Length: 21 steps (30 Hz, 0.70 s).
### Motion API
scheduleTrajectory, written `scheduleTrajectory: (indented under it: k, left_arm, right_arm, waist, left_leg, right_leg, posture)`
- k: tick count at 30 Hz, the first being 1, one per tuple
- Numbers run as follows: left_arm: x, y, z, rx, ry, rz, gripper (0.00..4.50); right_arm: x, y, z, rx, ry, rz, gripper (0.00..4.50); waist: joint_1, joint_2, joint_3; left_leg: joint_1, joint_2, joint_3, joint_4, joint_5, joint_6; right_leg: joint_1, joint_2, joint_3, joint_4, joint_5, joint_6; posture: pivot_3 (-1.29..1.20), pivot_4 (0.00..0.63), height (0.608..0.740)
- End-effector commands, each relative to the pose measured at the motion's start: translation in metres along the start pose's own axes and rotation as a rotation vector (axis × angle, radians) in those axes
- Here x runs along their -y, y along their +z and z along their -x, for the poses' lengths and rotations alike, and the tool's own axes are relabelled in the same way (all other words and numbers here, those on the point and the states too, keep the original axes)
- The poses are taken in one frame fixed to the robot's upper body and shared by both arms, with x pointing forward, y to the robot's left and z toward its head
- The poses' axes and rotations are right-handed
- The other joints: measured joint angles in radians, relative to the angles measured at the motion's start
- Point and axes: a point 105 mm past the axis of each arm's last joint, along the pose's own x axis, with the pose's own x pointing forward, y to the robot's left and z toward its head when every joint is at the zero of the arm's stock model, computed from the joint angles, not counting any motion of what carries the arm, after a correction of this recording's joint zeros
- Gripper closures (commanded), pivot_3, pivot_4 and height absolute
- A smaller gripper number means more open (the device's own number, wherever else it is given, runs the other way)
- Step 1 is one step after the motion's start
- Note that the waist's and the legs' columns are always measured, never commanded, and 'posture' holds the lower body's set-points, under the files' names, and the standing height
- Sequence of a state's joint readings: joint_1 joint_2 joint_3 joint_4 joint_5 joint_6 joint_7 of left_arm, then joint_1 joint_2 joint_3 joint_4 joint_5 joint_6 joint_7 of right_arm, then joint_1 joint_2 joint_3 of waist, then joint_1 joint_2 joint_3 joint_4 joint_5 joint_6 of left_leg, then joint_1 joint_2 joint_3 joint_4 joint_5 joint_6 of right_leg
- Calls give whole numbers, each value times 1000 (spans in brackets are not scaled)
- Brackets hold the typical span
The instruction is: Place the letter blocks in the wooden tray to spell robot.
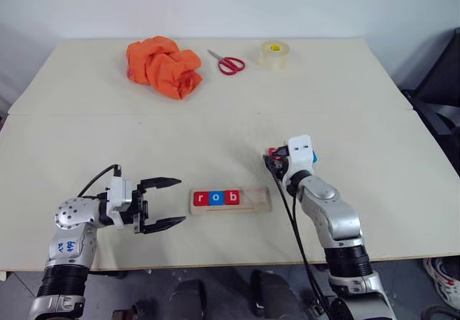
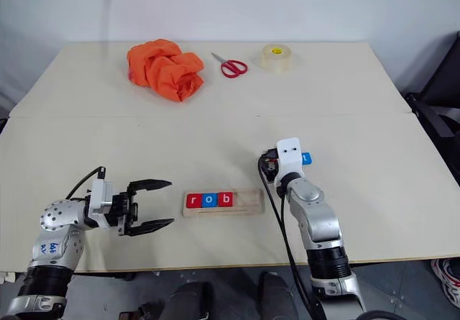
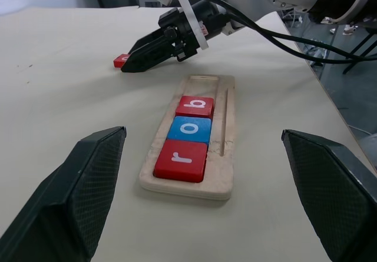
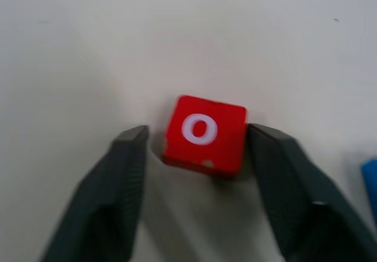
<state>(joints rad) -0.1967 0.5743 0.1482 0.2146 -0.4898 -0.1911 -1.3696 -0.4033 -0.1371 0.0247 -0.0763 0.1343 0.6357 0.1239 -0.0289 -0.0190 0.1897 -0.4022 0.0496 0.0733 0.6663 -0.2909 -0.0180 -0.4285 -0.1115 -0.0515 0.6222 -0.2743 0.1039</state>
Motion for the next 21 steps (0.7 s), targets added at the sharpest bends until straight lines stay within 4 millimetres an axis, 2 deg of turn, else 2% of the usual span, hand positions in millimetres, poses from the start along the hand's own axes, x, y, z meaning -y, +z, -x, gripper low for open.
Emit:
scheduleTrajectory:
  k: [1,5,10,14,17,21]
  left_arm:
    - [1,6,-1,23,-3,-23,0]
    - [3,5,-1,28,-26,-12,0]
    - [2,3,2,16,-61,-3,0]
    - [-1,1,4,11,-71,-5,0]
    - [-8,0,2,16,-61,-14,0]
    - [-8,-2,0,20,-69,-13,0]
  right_arm:
    - [4,4,4,17,-26,1,3023]
    - [2,19,11,60,-14,-3,3058]
    - [11,40,42,89,-82,-16,3058]
    - [15,35,68,31,-136,-30,3058]
    - [16,24,92,-27,-185,-39,3058]
    - [15,14,102,-85,-216,-61,3058]
  waist:
    - [0,0,0]
    - [0,0,0]
    - [1,0,0]
    - [3,0,0]
    - [3,0,0]
    - [-2,0,0]
  left_leg:
    - [0,0,0,0,0,0]
    - [0,0,0,0,0,0]
    - [-1,0,0,0,0,0]
    - [-1,0,-2,-1,0,0]
    - [-1,0,-3,-1,0,0]
    - [-1,0,-3,-1,0,0]
  right_leg:
    - [0,0,0,0,0,0]
    - [0,0,0,0,0,0]
    - [0,0,0,0,0,0]
    - [0,0,-2,-1,-1,-1]
    - [0,0,-2,-1,-1,-1]
    - [0,0,-2,0,-1,-3]
  posture:
    - [0,150,740]
    - [0,150,740]
    - [0,150,740]
    - [0,150,740]
    - [0,150,740]
    - [0,150,740]
